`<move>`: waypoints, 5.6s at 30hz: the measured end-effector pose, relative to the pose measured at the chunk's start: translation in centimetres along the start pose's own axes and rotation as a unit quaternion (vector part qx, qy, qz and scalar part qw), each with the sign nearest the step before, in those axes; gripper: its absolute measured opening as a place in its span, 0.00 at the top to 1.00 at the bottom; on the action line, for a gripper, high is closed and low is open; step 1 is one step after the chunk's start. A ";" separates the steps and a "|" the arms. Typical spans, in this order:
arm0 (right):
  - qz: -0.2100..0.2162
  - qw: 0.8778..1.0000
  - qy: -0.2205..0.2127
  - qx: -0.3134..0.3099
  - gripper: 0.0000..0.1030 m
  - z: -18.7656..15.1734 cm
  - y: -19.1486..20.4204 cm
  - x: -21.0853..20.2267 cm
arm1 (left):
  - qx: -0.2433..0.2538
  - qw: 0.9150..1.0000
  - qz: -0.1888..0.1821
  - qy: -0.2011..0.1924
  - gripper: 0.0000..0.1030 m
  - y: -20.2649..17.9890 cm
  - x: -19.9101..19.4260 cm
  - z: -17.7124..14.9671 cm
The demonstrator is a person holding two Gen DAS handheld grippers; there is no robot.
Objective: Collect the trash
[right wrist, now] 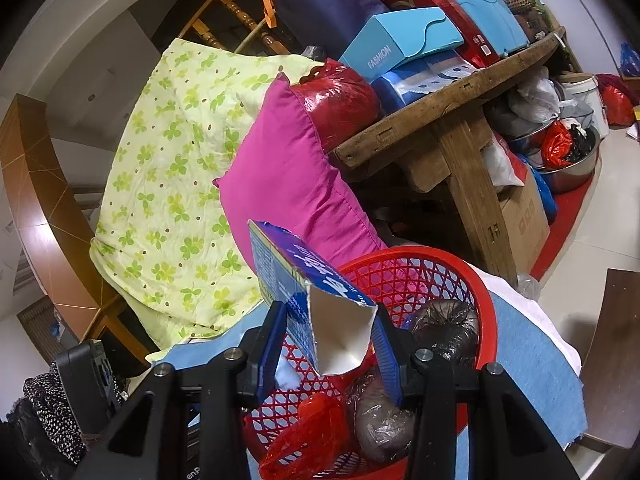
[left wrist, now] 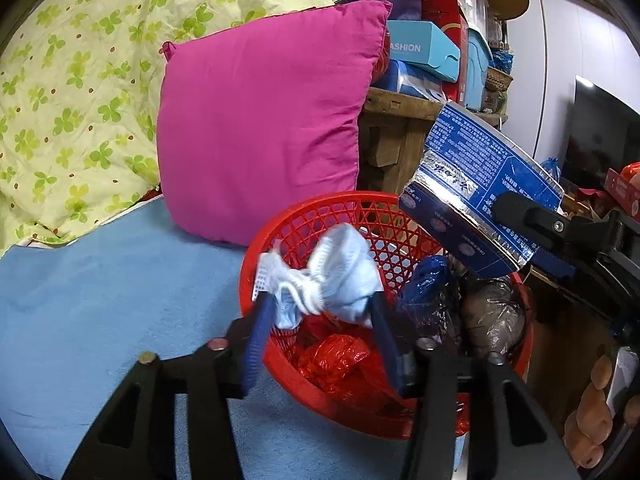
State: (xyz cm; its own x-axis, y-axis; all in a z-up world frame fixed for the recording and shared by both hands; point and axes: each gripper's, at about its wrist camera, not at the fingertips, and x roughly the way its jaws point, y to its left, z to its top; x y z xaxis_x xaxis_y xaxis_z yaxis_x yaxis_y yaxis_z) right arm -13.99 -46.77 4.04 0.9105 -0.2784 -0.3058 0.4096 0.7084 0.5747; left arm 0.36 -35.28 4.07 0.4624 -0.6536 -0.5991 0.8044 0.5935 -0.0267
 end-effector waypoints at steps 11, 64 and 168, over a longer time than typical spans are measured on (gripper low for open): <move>-0.001 1.000 0.009 0.019 0.43 -0.1 -0.2 0.1 | -0.005 1.000 -0.006 0.007 0.33 0.4 -0.2 -0.2; -0.071 0.986 -0.043 -0.142 0.32 -4.2 9.8 0.3 | 0.007 0.990 0.125 -0.071 0.06 6.9 -13.4 0.0; -0.084 0.968 -0.011 -0.238 0.26 -3.7 14.5 -19.4 | 0.000 0.983 0.173 -0.064 0.03 -0.8 -26.0 -3.4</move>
State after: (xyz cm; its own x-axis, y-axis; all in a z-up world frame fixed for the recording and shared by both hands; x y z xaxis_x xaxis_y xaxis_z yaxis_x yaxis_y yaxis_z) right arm -25.87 -28.67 15.50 0.8370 -0.4253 -0.3444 0.4840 0.8690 0.1029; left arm -13.60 -17.12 16.93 0.7513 -0.4671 -0.4662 0.5913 0.7901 0.1613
